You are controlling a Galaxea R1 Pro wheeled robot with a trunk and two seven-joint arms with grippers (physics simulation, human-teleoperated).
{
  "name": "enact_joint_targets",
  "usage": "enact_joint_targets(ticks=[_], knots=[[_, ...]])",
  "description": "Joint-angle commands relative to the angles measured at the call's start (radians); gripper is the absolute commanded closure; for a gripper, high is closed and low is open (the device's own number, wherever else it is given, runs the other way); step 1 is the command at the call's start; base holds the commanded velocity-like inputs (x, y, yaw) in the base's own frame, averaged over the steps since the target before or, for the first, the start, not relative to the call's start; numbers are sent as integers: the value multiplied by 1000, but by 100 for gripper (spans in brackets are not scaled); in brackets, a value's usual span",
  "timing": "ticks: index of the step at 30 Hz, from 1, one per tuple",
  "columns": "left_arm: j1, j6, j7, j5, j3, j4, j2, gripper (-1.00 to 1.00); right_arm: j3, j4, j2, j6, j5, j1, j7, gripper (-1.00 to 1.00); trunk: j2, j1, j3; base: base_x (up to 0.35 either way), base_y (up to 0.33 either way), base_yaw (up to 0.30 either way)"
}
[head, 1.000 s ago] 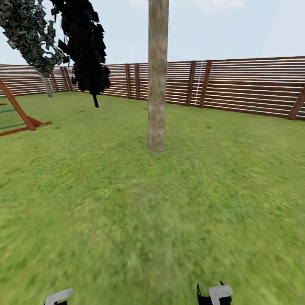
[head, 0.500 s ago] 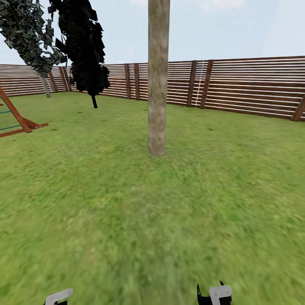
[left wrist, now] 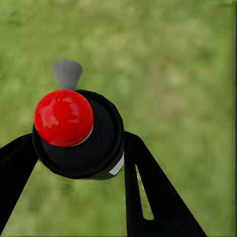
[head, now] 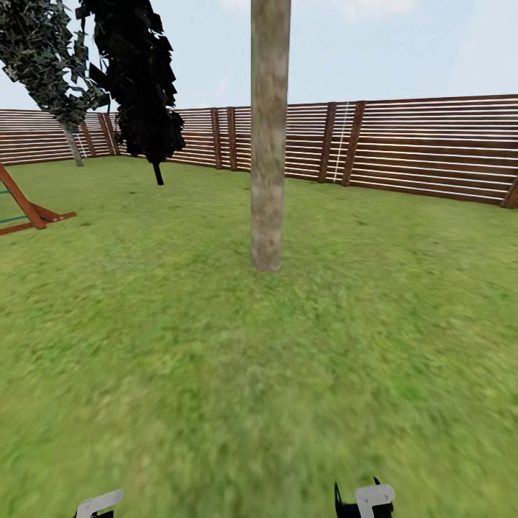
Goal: In the garden, pick up the pesticide atomizer on the floor and spray pesticide onto both trees until each tree trunk is fully covered.
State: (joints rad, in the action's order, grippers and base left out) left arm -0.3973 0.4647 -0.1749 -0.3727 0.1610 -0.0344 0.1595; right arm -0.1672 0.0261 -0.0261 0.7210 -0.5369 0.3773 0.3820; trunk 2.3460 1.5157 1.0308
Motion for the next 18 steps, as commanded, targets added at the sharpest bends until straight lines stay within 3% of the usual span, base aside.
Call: enact_joint_targets(ticks=[1, 18], knots=[[0, 0, 0, 0, 0, 0, 0, 100, 0, 0, 0, 0, 0, 0, 0, -100, 0, 0, 0, 339, 0, 0], [0, 0, 0, 0, 0, 1, -1, 100, 0, 0, 0, 0, 0, 0, 0, -100, 0, 0, 0, 338, 0, 0]])
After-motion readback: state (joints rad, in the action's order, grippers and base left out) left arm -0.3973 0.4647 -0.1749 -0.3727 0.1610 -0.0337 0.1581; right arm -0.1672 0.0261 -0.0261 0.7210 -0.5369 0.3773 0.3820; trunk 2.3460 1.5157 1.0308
